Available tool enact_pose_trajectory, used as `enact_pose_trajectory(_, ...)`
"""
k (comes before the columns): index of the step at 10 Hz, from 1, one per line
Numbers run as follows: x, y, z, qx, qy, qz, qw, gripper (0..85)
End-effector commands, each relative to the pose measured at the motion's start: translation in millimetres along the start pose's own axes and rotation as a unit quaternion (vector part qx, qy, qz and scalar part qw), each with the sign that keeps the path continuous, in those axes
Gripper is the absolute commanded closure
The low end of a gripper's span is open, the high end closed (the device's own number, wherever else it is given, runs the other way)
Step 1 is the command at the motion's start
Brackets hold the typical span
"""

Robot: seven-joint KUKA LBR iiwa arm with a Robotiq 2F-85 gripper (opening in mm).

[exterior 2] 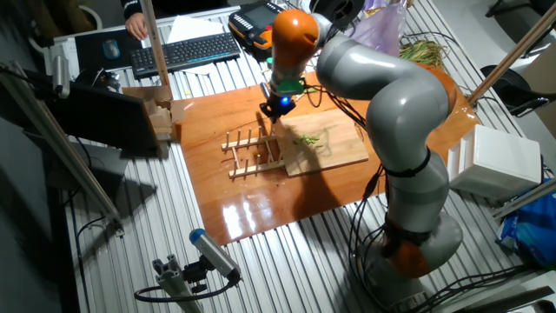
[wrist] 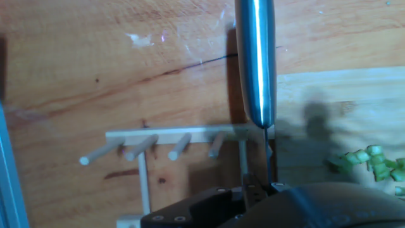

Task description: Chop the green garlic

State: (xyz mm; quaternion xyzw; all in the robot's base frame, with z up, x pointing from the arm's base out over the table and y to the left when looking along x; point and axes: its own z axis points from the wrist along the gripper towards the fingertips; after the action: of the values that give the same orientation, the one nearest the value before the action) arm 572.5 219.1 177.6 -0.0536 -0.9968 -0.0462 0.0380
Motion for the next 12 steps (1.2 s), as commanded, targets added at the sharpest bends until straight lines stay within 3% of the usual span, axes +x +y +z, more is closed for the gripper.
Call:
enact_pose_trajectory(1,0.4,2.1,1.5,0.0,-0.003,0.0,1.0,85.0)
enact_pose_trajectory(3,2.6,6.2,9.0,0.007,-0.018,-0.002,0.9998,85.0)
enact_pose_trajectory(4,4.9,10.9,14.9,0.026,-0.031,-0.008,0.9992,85.0)
enact_pose_trajectory(10,9.1,1.4,49.6,0.029,-0.06,-0.016,0.9976,85.0)
enact_pose_trajectory(11,11.7,4.1,55.8,0.048,-0.071,-0.02,0.9961,85.0)
enact_pose_trajectory(12,13.6,7.5,63.0,0.058,-0.079,-0.022,0.995,85.0)
